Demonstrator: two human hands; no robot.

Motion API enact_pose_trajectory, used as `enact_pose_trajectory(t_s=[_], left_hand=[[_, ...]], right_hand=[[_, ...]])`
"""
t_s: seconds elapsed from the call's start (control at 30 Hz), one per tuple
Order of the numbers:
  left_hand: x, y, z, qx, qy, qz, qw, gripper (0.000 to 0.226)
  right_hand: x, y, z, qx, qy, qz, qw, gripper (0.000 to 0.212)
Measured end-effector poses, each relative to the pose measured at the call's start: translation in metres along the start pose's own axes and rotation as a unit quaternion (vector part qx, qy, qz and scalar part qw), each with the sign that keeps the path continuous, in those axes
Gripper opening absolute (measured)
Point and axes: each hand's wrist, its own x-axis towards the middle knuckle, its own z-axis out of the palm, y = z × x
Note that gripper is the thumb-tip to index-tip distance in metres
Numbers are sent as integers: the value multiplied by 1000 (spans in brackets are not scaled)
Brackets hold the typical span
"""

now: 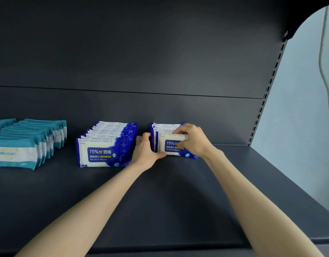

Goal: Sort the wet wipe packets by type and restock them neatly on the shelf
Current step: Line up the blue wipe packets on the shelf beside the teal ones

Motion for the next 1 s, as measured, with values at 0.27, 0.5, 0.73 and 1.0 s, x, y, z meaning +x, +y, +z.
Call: enact_pose_trajectory(t_s=[0.27, 0.5, 0.73, 1.0], left_hand=[[6, -4, 8, -10, 23, 12, 1000, 68], [5, -5, 8, 0, 11, 23, 1000, 66], [9, -2, 10, 34, -2, -4, 999, 57], [-8, 14, -2, 56, 6, -20, 998, 65]], right_hand=[[3, 7, 12, -126, 58, 4, 990, 79], [2, 18, 16, -104, -64, 44, 992, 84], [5, 14, 19, -137, -55, 49, 988, 77], [-8, -3, 2, -106, -24, 63, 992, 76]])
